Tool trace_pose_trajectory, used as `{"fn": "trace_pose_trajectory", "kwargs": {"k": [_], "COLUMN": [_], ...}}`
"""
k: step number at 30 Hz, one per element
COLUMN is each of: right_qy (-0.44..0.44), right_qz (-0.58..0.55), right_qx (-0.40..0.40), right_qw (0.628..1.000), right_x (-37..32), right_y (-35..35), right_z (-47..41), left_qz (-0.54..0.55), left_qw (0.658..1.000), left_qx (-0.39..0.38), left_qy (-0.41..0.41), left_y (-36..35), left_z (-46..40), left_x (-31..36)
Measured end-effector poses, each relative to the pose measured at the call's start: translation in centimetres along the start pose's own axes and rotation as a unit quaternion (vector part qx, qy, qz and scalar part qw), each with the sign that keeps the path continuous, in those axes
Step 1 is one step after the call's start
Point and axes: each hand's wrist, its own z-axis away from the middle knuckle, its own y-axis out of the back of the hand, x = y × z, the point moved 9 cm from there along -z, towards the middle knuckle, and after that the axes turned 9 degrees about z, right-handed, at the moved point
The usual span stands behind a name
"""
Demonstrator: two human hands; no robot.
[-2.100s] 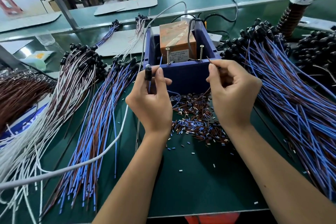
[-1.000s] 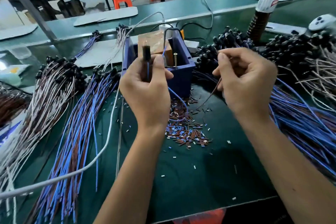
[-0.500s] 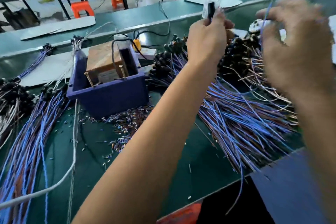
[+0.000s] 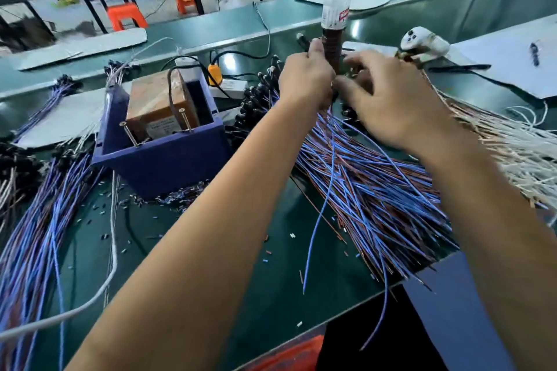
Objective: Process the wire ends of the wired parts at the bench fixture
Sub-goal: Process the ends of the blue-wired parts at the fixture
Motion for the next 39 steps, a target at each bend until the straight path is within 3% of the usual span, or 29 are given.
{"fn": "trace_pose_trajectory", "kwargs": {"k": [2, 4, 8, 10, 11, 12, 14, 17, 20, 22, 23, 26, 28, 32, 36, 39], "right_qy": [-0.006, -0.036, -0.073, -0.089, -0.086, -0.071, -0.029, -0.003, 0.014, 0.019, 0.019, 0.019, 0.030, 0.093, 0.146, 0.178], "right_qz": [-0.029, -0.117, -0.272, -0.297, -0.255, -0.174, 0.032, 0.216, 0.273, 0.297, 0.305, 0.313, 0.274, 0.180, 0.155, 0.113], "right_qx": [-0.070, -0.084, -0.089, -0.068, -0.043, -0.011, 0.017, -0.050, -0.111, -0.092, -0.086, -0.074, -0.056, -0.078, -0.152, -0.187], "right_qw": [0.997, 0.989, 0.955, 0.948, 0.962, 0.982, 0.999, 0.975, 0.955, 0.950, 0.948, 0.947, 0.960, 0.976, 0.965, 0.959], "right_x": [0.4, 1.7, 2.7, 3.2, 3.6, 3.8, 3.1, 2.9, 2.8, 2.6, 2.5, 1.4, -0.7, -7.8, -14.7, -18.8], "right_y": [-2.9, -3.1, -3.0, -2.0, -1.3, -0.8, -1.0, -4.8, -8.0, -8.0, -7.9, -7.2, -6.3, -6.3, -9.5, -12.6], "right_z": [1.8, 0.8, 0.5, -0.2, -0.7, -1.1, -1.2, -0.4, 1.0, 1.1, 1.1, 0.8, 0.8, 2.7, 5.7, 7.2], "left_qz": [0.148, 0.279, 0.388, 0.303, 0.160, -0.026, -0.307, -0.435, -0.547, -0.565, -0.553, -0.432, -0.361, -0.353, -0.376, -0.420], "left_qw": [0.987, 0.954, 0.911, 0.949, 0.987, 0.997, 0.930, 0.877, 0.800, 0.778, 0.785, 0.853, 0.871, 0.843, 0.840, 0.846], "left_qx": [-0.006, -0.024, -0.052, -0.023, 0.016, 0.059, 0.113, 0.113, 0.128, 0.135, 0.131, 0.103, 0.070, -0.026, -0.051, -0.097], "left_qy": [0.066, 0.104, 0.129, 0.085, 0.024, -0.052, -0.167, -0.169, -0.212, -0.239, -0.245, -0.274, -0.326, -0.405, -0.388, -0.314], "left_y": [-0.1, -0.4, -0.9, 0.1, 1.5, 2.7, 3.7, 4.2, 3.4, 3.2, 3.4, 4.8, 6.0, 9.1, 15.7, 21.3], "left_z": [-0.2, -0.5, -1.3, -1.9, -2.4, -2.7, -2.6, -2.9, -2.1, -1.0, -0.8, 0.4, 2.5, 7.8, 11.7, 13.0], "left_x": [-1.0, -1.0, 0.1, 0.5, 1.0, 1.8, 3.0, 1.5, 1.0, 1.0, 0.7, -0.3, -0.5, -1.3, -1.7, -3.2]}}
